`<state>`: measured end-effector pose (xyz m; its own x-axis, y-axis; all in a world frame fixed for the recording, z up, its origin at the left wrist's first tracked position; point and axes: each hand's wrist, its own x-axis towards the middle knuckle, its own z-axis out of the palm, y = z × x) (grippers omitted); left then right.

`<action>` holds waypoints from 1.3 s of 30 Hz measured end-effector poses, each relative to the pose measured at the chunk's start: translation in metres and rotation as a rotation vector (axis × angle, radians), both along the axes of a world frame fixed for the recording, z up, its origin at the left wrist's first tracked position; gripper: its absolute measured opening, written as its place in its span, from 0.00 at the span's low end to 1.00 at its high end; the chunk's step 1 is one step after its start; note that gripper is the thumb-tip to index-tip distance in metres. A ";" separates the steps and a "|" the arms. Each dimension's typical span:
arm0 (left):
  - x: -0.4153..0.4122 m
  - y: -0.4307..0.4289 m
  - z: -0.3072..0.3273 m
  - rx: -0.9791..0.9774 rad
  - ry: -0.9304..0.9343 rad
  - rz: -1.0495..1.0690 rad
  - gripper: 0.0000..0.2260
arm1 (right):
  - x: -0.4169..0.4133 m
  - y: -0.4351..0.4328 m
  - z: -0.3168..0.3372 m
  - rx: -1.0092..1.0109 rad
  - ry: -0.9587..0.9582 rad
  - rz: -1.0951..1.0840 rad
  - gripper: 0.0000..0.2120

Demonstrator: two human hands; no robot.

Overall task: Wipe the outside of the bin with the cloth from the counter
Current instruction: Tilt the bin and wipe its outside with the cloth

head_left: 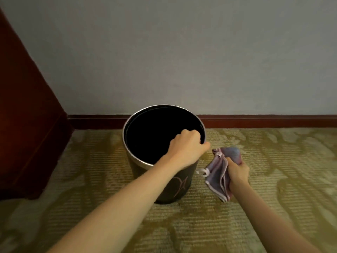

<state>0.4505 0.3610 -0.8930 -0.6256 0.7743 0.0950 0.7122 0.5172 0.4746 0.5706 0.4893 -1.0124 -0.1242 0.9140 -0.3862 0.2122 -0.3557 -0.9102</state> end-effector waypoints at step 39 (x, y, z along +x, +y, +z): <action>-0.115 -0.183 0.042 0.185 0.237 0.122 0.31 | -0.094 -0.076 0.045 0.004 0.129 0.195 0.18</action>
<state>0.3358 0.1785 -0.8511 -0.6562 0.6510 0.3817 0.7524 0.5257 0.3969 0.4766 0.4136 -0.9673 -0.3470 0.8692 -0.3521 0.1583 -0.3158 -0.9355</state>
